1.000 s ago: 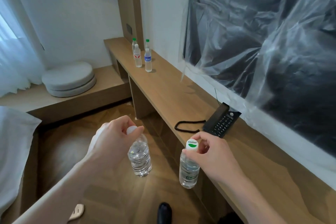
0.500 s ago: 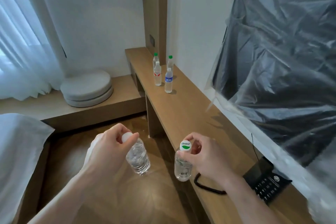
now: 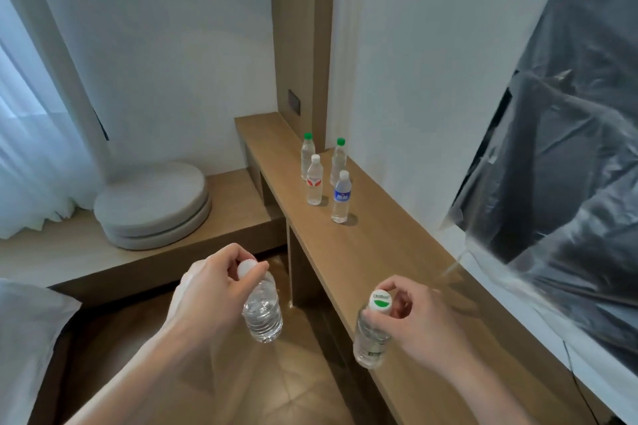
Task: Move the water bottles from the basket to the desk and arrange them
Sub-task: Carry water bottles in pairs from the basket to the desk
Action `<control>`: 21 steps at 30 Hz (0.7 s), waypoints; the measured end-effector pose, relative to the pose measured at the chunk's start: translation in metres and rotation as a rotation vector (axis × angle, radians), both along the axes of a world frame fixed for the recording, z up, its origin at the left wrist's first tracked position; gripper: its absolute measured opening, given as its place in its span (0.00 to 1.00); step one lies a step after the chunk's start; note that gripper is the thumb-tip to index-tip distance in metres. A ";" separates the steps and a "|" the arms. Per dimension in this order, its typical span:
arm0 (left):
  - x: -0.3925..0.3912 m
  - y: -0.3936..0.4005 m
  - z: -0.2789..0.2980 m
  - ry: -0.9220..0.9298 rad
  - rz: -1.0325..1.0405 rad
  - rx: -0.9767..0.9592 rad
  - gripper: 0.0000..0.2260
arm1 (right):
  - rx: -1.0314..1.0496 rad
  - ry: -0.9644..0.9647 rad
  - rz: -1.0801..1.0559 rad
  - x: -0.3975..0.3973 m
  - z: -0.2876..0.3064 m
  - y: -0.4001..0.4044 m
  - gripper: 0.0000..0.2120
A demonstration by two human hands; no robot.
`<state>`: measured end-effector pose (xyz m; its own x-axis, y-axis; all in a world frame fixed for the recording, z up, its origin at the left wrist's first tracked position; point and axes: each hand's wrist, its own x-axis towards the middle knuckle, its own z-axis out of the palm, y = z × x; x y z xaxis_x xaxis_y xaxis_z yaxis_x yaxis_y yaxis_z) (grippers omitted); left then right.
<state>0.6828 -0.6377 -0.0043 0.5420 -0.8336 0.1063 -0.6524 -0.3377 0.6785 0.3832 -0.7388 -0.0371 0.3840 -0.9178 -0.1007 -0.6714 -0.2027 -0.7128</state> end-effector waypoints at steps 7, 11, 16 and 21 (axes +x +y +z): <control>0.076 -0.101 -0.001 -0.092 -0.144 0.041 0.09 | 0.006 -0.050 -0.123 0.057 -0.007 -0.065 0.13; 0.104 -0.156 -0.007 -0.125 -0.194 0.045 0.08 | -0.003 -0.055 -0.191 0.079 -0.007 -0.102 0.12; 0.133 -0.230 -0.019 -0.118 -0.248 0.033 0.10 | 0.011 -0.061 -0.229 0.100 -0.018 -0.160 0.11; 0.159 -0.307 -0.037 -0.146 -0.294 0.085 0.11 | 0.041 -0.085 -0.296 0.122 -0.047 -0.234 0.11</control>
